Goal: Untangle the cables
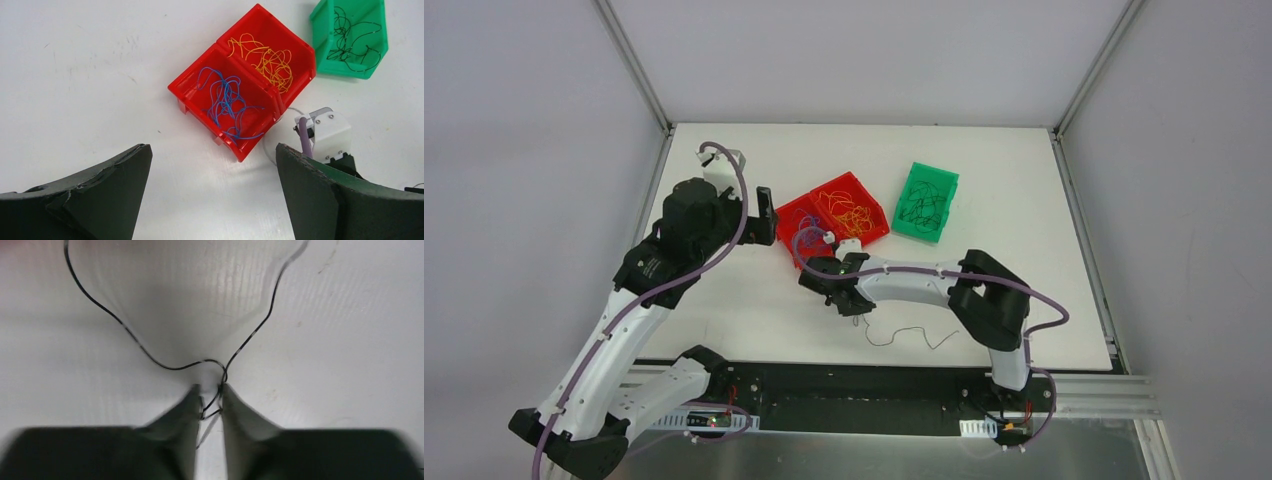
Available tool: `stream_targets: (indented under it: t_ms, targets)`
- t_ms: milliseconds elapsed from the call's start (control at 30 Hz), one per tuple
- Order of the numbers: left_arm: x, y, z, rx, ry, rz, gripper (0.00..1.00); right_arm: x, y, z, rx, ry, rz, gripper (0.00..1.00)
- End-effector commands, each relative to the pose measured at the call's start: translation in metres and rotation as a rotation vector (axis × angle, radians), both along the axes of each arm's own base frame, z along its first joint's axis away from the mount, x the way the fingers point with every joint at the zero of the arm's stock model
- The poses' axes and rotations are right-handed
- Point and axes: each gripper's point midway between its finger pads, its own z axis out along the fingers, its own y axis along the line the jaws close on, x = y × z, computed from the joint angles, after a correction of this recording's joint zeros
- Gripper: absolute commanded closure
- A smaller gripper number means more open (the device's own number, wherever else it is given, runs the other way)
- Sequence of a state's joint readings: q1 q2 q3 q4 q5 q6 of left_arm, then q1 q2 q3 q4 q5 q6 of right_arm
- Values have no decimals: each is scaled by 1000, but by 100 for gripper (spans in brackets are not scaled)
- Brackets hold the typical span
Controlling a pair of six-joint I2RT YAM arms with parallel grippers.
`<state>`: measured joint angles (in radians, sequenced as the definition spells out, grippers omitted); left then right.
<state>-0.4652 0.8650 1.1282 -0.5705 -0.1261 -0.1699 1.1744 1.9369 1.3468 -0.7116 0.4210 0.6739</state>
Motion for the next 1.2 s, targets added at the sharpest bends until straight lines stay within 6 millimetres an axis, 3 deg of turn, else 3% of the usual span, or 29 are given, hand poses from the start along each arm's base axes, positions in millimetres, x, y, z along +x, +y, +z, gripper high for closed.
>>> stream_targets:
  t_ms: [0,33,200,400,567,733,933,1167]
  targets:
    - [-1,8,-8,54,3,17,1,1,-38,9,-199,-47,24,94]
    - [0,8,-9,57,4,17,1,2,-39,10,-201,-52,22,100]
    - [0,8,-14,71,14,13,1,-1,-25,37,7,-47,25,100]
    - [-6,11,-18,73,10,12,1,4,-55,112,172,-163,-23,100]
    - [-7,12,-25,76,18,15,1,15,-68,180,480,-239,-43,100]
    - [-10,12,-27,66,3,4,1,40,-78,242,795,-295,-81,100]
    - [-16,14,-30,69,-25,-15,1,80,-77,278,889,-325,-67,100]
    - [-21,18,-37,65,-55,-13,1,157,-87,316,1089,-323,-115,100]
